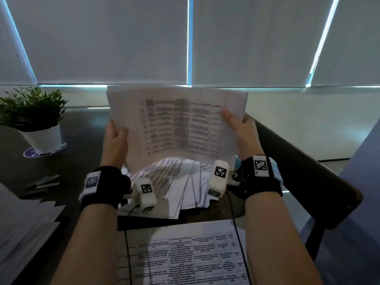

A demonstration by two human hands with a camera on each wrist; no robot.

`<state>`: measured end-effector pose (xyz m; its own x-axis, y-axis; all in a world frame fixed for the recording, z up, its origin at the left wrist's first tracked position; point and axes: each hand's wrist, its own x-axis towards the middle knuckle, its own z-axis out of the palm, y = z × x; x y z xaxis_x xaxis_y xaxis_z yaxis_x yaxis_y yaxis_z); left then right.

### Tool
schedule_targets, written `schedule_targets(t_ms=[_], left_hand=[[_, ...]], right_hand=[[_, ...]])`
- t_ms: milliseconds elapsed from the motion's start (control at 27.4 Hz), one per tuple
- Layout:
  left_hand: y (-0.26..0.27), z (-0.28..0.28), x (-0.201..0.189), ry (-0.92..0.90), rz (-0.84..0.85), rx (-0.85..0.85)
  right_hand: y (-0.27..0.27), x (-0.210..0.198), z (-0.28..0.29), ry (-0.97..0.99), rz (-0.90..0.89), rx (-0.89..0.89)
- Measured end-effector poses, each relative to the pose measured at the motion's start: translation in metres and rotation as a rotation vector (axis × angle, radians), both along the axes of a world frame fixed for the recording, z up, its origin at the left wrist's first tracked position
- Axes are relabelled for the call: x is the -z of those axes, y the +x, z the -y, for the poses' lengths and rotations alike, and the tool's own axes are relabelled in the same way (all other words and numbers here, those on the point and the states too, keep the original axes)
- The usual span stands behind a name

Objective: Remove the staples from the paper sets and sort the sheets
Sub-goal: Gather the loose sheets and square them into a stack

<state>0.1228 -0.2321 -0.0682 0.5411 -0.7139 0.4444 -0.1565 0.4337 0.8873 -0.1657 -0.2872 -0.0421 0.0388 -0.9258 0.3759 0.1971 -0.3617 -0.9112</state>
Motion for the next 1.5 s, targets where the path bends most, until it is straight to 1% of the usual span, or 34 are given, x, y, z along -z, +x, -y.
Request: schedule_targets(t_ms=[37, 110, 146, 219, 256, 292, 329, 475, 548, 658, 731, 768, 804, 841, 914, 951, 987, 1024, 1060, 1170, 1206, 1243, 1280, 1353, 1389, 1426, 1462, 1499], left_hand=[[0.003, 0.001, -0.006, -0.032, -0.038, 0.016], [0.007, 0.002, -0.008, -0.004, -0.092, 0.070], [0.007, 0.002, -0.002, 0.072, -0.062, 0.070], [0.007, 0.003, 0.015, 0.269, 0.034, 0.029], [0.008, 0.005, 0.023, 0.337, 0.068, 0.012], [0.007, 0.006, 0.028, 0.354, 0.074, 0.020], [0.005, 0.007, 0.028, 0.325, 0.056, 0.038], [-0.008, -0.001, -0.003, 0.113, -0.091, 0.059], [-0.007, -0.004, -0.004, 0.081, -0.119, 0.067], [-0.005, -0.010, 0.006, 0.153, -0.039, 0.055], [-0.009, -0.012, 0.003, 0.096, 0.026, 0.004], [-0.013, -0.013, -0.002, 0.033, 0.065, -0.015], [-0.016, -0.015, -0.008, -0.037, 0.128, -0.025], [-0.018, -0.016, -0.014, -0.106, 0.213, -0.054], [-0.023, -0.018, -0.024, -0.169, 0.434, -0.190], [-0.025, -0.018, -0.027, -0.152, 0.533, -0.264], [-0.026, -0.019, -0.029, -0.103, 0.600, -0.310], [-0.026, -0.019, -0.028, -0.045, 0.621, -0.329], [-0.024, -0.019, -0.028, -0.017, 0.613, -0.344], [-0.020, -0.020, -0.027, -0.078, 0.574, -0.364], [-0.020, -0.019, -0.026, -0.086, 0.565, -0.355], [-0.020, -0.018, -0.025, -0.097, 0.542, -0.335], [-0.019, -0.015, -0.023, -0.120, 0.463, -0.294], [-0.015, -0.012, -0.019, -0.148, 0.183, -0.176], [-0.011, -0.007, -0.014, -0.123, 0.067, -0.122], [-0.008, -0.003, -0.010, -0.062, 0.014, -0.079], [-0.007, -0.001, -0.006, -0.004, 0.022, -0.064], [-0.007, 0.001, -0.004, 0.023, 0.067, -0.081]], right_hand=[[-0.002, -0.007, -0.001, -0.014, 0.026, 0.009], [-0.006, -0.007, 0.002, 0.008, 0.069, -0.011], [-0.008, -0.001, 0.005, 0.048, 0.060, -0.019], [-0.010, 0.017, 0.008, 0.146, -0.048, 0.004], [-0.009, 0.023, 0.008, 0.173, -0.100, 0.024], [-0.008, 0.025, 0.007, 0.184, -0.100, 0.034], [-0.007, 0.022, 0.005, 0.184, -0.072, 0.035], [-0.005, 0.004, -0.002, 0.066, 0.079, -0.032], [-0.008, 0.007, -0.003, 0.061, 0.117, -0.054], [-0.009, 0.020, 0.002, 0.109, 0.052, 0.037], [-0.007, 0.018, 0.005, 0.065, 0.038, 0.150], [-0.005, 0.012, 0.005, -0.008, 0.020, 0.207], [-0.003, 0.004, 0.003, -0.119, -0.028, 0.270], [0.000, -0.004, 0.001, -0.246, -0.115, 0.342], [0.002, -0.015, -0.004, -0.474, -0.375, 0.471], [0.001, -0.017, -0.004, -0.519, -0.520, 0.520], [-0.002, -0.019, -0.005, -0.512, -0.640, 0.549], [-0.006, -0.018, -0.004, -0.480, -0.700, 0.555], [-0.011, -0.018, -0.002, -0.461, -0.719, 0.545], [-0.020, -0.024, 0.000, -0.459, -0.739, 0.461], [-0.020, -0.025, -0.002, -0.444, -0.718, 0.424], [-0.019, -0.023, 0.000, -0.404, -0.645, 0.407], [-0.017, -0.020, 0.000, -0.339, -0.522, 0.403], [-0.016, -0.009, 0.003, -0.137, -0.231, 0.364], [-0.015, -0.002, 0.005, -0.021, -0.141, 0.301], [-0.014, 0.005, 0.006, 0.080, -0.096, 0.218], [-0.013, 0.012, 0.007, 0.140, -0.074, 0.138], [-0.011, 0.013, 0.007, 0.157, -0.075, 0.099]])
